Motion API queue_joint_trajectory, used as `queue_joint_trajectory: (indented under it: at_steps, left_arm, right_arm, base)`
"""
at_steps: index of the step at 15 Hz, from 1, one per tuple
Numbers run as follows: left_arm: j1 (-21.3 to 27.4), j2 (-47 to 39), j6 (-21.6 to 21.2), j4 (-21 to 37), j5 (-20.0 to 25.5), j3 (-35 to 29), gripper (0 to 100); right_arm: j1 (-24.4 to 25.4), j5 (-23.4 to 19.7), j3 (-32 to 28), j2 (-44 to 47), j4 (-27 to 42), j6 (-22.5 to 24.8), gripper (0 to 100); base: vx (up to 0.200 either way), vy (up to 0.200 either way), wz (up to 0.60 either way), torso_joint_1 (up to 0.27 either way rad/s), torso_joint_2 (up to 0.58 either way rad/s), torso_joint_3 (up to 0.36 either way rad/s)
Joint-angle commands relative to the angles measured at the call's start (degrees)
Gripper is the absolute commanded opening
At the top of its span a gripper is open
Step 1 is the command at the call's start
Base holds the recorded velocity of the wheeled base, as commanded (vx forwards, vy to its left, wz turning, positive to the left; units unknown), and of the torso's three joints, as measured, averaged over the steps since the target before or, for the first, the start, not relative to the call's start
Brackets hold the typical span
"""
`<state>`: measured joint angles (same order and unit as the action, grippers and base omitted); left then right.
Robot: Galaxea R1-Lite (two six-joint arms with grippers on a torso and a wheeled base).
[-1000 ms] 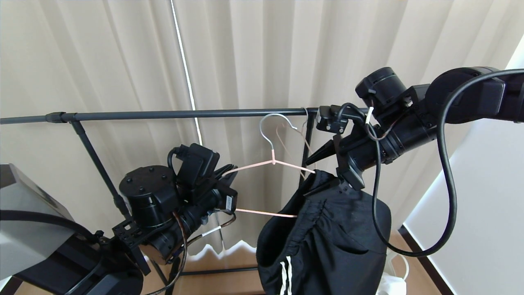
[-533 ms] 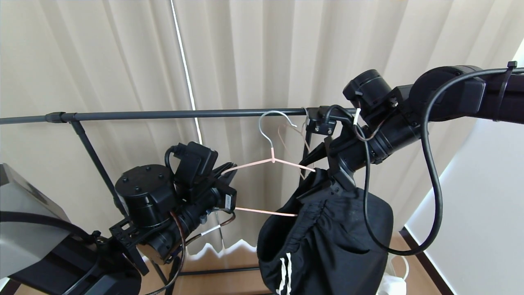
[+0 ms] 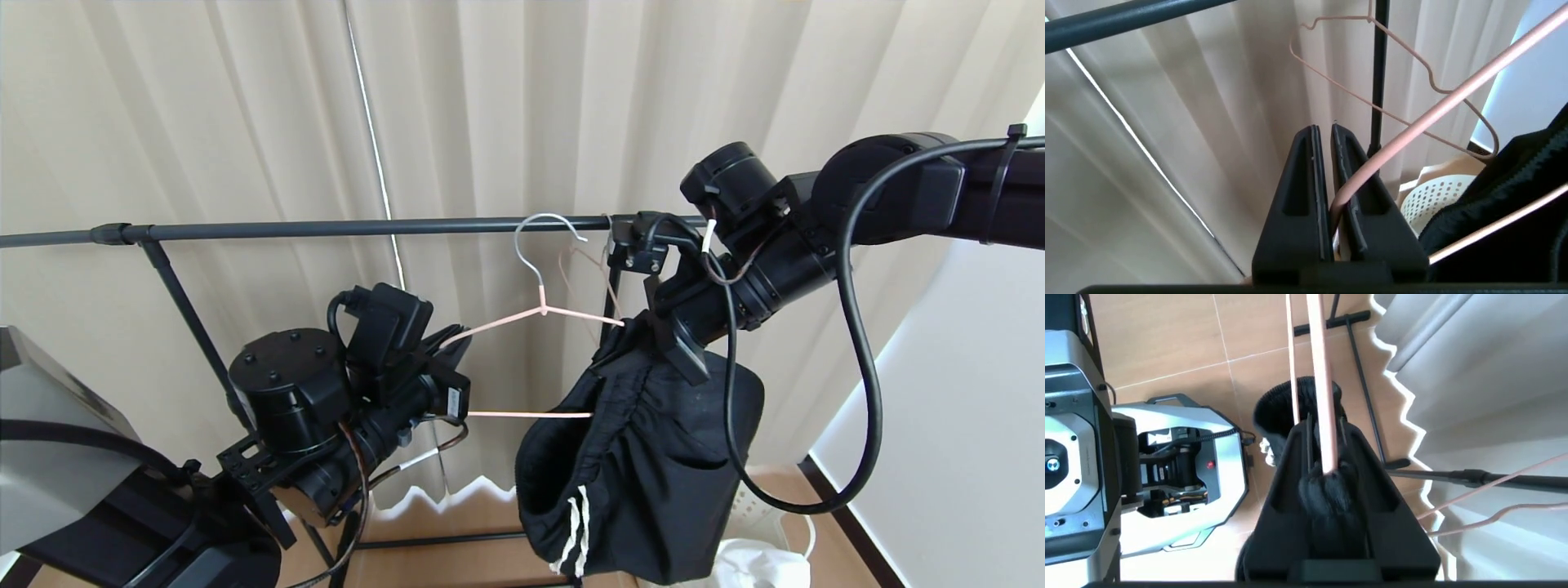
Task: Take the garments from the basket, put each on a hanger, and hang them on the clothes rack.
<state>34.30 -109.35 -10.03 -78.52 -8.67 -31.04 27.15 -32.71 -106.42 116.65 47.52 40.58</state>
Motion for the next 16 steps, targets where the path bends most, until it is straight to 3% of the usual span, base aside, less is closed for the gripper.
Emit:
queue_joint_trajectory:
  at_steps: [1, 5, 7, 8, 14, 16]
  left_arm:
    - [0.0, -0.2, 0.1, 0.0, 0.0, 0.1, 0]
    - [-0.2, -0.1, 0.6, -0.5, 0.1, 1.9, 0]
    - [-0.3, 0.1, 0.2, -1.2, 2.7, 3.7, 0]
    - [-0.2, 0.1, 0.4, -2.0, 3.9, 4.1, 100]
    - [-0.2, 2.7, -0.2, -10.5, 5.3, 10.4, 100]
    - [-0.9, 4.8, -1.6, -10.8, 5.4, 12.4, 100]
  right_arm:
    - [0.0, -0.1, 0.2, -0.4, 0.0, 0.0, 0]
    - [1.0, 0.0, 0.5, -1.3, 0.0, -0.1, 0]
    - [1.0, 0.0, 0.6, -1.3, 0.0, -0.1, 0]
    - [1.0, 0.0, 1.0, -1.4, 0.0, -0.1, 0]
    - [0.4, 0.1, 4.0, -4.0, -0.4, 0.0, 0]
    - [-0.3, 0.1, 4.1, -4.2, -0.4, 0.0, 0]
  base:
    - [0.000, 0.000, 0.00, 0.000, 0.00, 0.000]
    - [0.000, 0.000, 0.00, 0.000, 0.00, 0.000]
    - [0.000, 0.000, 0.00, 0.000, 0.00, 0.000]
    - [0.000, 0.000, 0.00, 0.000, 0.00, 0.000]
    - [0.000, 0.000, 0.00, 0.000, 0.00, 0.000]
    - [0.000, 0.000, 0.00, 0.000, 0.00, 0.000]
